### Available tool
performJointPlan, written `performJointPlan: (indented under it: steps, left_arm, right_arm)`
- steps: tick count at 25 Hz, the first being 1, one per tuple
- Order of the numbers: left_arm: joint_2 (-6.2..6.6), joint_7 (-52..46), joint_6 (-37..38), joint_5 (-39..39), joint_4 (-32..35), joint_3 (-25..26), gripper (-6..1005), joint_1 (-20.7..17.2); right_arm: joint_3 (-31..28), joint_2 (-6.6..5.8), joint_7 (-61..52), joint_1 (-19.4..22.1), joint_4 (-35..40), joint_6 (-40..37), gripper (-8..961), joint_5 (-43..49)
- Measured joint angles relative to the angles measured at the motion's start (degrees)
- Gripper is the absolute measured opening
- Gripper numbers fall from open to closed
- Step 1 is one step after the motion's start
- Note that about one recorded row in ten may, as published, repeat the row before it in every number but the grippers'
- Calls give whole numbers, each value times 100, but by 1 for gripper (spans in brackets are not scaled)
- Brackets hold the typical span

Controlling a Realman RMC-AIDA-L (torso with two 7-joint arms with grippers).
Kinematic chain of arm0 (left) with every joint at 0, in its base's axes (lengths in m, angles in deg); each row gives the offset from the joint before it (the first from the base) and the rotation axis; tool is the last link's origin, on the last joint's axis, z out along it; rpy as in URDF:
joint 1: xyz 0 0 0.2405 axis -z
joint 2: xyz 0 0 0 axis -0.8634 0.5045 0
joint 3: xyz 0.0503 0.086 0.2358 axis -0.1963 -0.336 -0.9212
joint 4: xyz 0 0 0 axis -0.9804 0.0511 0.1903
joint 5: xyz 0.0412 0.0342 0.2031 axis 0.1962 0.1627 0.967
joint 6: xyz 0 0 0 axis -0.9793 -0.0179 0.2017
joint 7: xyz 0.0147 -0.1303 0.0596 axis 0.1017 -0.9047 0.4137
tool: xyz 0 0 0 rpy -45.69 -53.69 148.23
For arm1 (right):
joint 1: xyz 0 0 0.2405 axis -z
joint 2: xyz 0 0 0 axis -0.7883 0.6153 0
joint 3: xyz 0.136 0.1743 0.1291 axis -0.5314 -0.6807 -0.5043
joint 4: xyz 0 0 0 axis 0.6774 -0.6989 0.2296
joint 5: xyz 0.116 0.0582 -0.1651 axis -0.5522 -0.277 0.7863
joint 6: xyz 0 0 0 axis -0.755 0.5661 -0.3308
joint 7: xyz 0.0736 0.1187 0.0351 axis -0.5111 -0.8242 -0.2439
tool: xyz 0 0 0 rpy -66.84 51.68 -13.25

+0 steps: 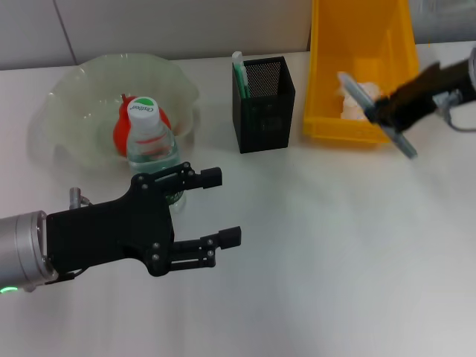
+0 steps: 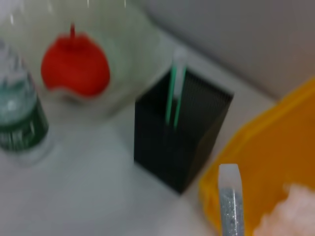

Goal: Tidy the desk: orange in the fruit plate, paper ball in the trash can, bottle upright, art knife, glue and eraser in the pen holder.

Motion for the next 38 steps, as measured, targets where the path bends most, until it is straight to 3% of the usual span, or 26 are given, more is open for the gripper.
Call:
performJointPlan:
  steps: [13,21,25,29,35,38]
  left_arm:
    - [0,0,-5,0,0,-4,810,33]
    - [-3,14,-5,-3,0,-4,810,37]
    - [-6,49,-5,-6,0,-4,810,37]
    - [-9,62,-3,-17,0,-4,810,36]
    - [-19,82,5,-26,0,-4,810,36]
    - [-21,89,-2,-33,0,-4,810,40]
  right_arm:
    - [-254,12,1300,396,-27,1497,131,-1927]
    - [-704,-4,2864,641,-887,1921,130,-3934]
    - [-1068,-28,3550,484,-1577,1754,130,-4672]
    - [-1465,-56,3922,126,-2323,1580,130,-4784]
    - [-1729,-286,4185,-445,-3483,1523,131,-4787]
    - [-1773,-338,4346,-624,-3805,1563,131,-4787]
